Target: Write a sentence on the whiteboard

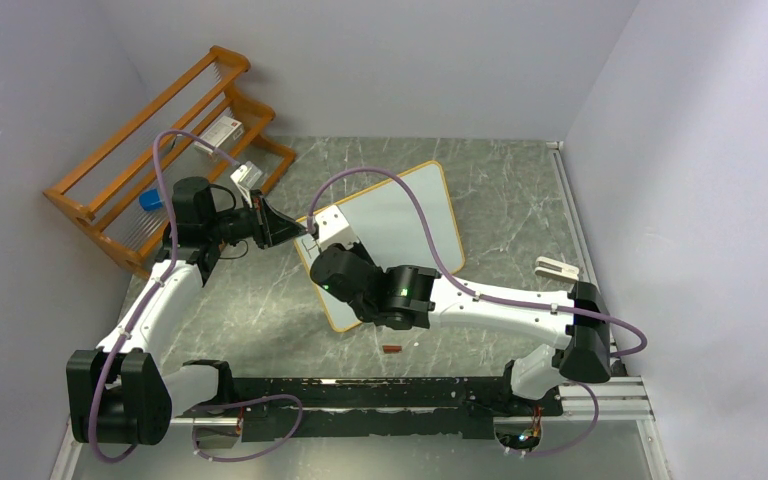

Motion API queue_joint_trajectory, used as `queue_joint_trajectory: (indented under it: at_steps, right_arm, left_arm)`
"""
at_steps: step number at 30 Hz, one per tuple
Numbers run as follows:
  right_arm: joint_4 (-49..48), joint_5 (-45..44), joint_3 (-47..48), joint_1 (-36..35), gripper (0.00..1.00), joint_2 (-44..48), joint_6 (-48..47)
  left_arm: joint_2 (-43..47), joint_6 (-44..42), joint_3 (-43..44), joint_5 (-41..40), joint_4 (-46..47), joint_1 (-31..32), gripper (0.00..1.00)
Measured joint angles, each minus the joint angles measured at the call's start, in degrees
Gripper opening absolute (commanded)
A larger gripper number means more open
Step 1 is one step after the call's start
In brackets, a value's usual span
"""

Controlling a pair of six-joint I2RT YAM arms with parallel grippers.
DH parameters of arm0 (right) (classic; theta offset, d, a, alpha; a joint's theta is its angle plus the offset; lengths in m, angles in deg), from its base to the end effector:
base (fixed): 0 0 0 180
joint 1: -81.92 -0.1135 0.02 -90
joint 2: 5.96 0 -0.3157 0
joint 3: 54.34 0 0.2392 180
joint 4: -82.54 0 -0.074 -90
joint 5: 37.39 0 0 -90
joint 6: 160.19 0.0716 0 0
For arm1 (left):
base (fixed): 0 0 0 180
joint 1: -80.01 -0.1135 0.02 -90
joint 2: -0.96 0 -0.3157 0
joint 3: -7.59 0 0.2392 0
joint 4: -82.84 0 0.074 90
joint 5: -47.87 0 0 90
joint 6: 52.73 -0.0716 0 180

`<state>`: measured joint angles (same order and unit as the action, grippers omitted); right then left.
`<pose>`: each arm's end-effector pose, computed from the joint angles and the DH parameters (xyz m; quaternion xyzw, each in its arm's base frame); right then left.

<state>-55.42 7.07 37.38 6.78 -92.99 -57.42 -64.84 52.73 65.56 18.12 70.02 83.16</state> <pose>0.1368 0.3162 0.3730 -0.2811 0.7959 0.0341 0.5351 0.2263 -0.0747 0.3302 0.2076 0.7378 -0.4869 0.4189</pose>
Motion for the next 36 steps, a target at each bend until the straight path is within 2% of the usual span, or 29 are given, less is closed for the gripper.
queue_joint_trajectory:
  at_steps: [17,36]
  right_arm:
    - [0.0,1.2,0.0,0.6,0.0,-0.7,-0.2]
    - [6.1,4.0,0.0,0.6,0.0,-0.7,3.8]
  left_arm:
    - [-0.1,0.0,0.0,0.0,0.0,0.0,0.05]
    - [-0.1,0.0,0.0,0.0,0.0,0.0,0.05]
